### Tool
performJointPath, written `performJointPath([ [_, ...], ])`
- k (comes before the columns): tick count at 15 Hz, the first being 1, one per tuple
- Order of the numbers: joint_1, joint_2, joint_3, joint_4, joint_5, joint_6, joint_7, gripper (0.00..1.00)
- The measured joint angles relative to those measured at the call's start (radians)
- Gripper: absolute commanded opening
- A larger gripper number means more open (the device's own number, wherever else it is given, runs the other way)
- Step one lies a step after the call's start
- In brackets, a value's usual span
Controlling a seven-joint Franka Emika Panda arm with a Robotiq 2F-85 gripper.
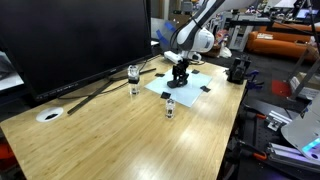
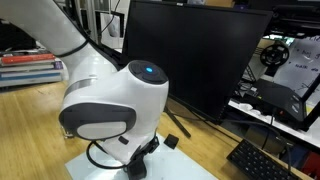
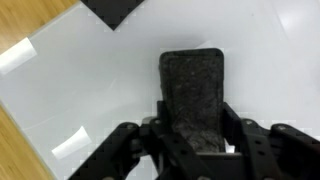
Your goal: Use the duster to clean the whiteboard
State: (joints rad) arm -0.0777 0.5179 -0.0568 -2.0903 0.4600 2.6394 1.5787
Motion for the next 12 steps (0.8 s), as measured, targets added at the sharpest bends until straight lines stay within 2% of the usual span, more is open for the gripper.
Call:
performJointPath([
  [9, 0.000, 0.000, 0.000, 0.000, 0.000, 0.000, 0.000, 0.28],
  [10, 0.000, 0.000, 0.000, 0.000, 0.000, 0.000, 0.000, 0.53],
  [12, 0.000, -0.002, 0.000, -0.003, 0.000, -0.007, -0.002, 0.53],
])
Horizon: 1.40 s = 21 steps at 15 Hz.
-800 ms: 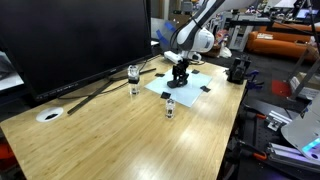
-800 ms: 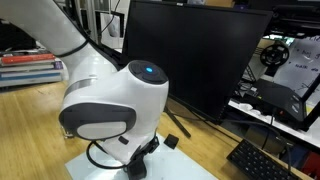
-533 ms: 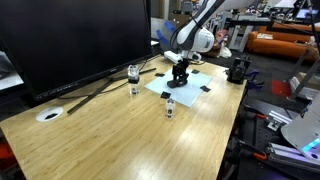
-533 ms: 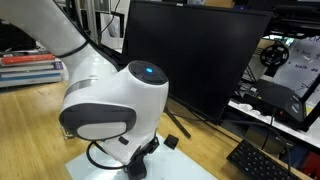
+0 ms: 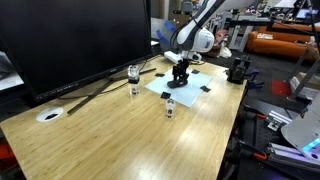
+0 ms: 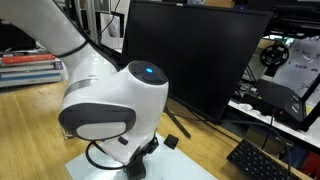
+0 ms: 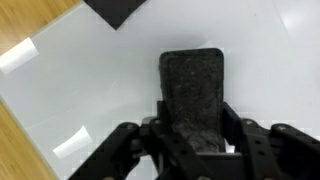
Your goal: Use the duster to clean the whiteboard
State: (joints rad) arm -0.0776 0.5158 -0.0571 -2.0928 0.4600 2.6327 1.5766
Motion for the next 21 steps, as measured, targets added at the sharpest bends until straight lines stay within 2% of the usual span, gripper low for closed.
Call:
performJointPath([
  [4, 0.000, -0.004, 0.000, -0.006, 0.000, -0.001, -0.002, 0.53],
  [5, 0.000, -0.004, 0.000, -0.006, 0.000, -0.001, -0.002, 0.28],
  [13, 0.002, -0.010, 0.000, -0.016, 0.000, 0.000, -0.004, 0.28],
  [21, 0.000, -0.075, 0.037, -0.124, 0.078, 0.001, -0.086, 0.28],
])
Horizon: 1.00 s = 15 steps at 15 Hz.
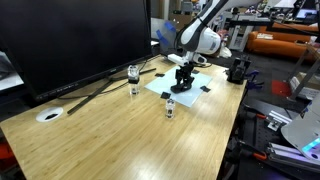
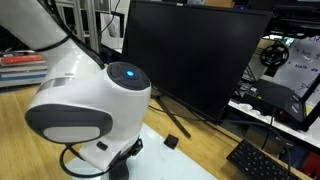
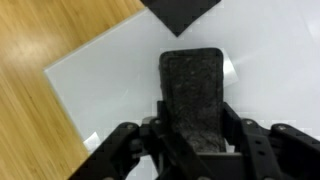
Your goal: Use the duster to clean the whiteboard
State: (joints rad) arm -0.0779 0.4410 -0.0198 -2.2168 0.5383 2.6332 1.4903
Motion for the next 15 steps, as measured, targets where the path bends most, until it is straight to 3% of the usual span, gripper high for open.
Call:
performJointPath([
  [15, -0.003, -0.083, 0.015, -0.152, 0.405, -0.001, -0.293, 0.28],
])
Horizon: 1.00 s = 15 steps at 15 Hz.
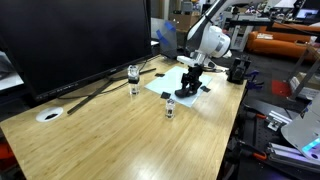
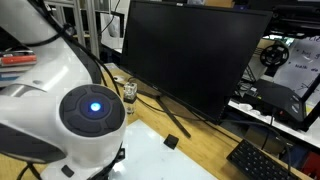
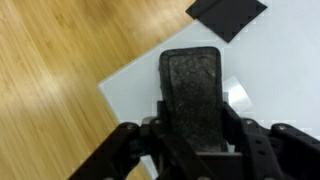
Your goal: Use the duster to clean the whiteboard
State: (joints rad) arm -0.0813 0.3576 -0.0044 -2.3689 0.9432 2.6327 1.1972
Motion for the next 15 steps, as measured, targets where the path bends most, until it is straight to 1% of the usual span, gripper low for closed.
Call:
performJointPath([
  [3, 0.005, -0.012, -0.003, -0.020, 0.031, 0.002, -0.028, 0.28],
  [7, 0.024, -0.034, -0.011, -0.056, 0.031, 0.014, -0.029, 0.28],
  [11, 0.050, -0.074, -0.016, -0.123, 0.020, 0.049, -0.060, 0.28],
  [13, 0.066, -0.099, -0.016, -0.167, -0.014, 0.098, -0.080, 0.28],
  [15, 0.088, -0.128, -0.018, -0.214, -0.084, 0.165, -0.079, 0.28],
])
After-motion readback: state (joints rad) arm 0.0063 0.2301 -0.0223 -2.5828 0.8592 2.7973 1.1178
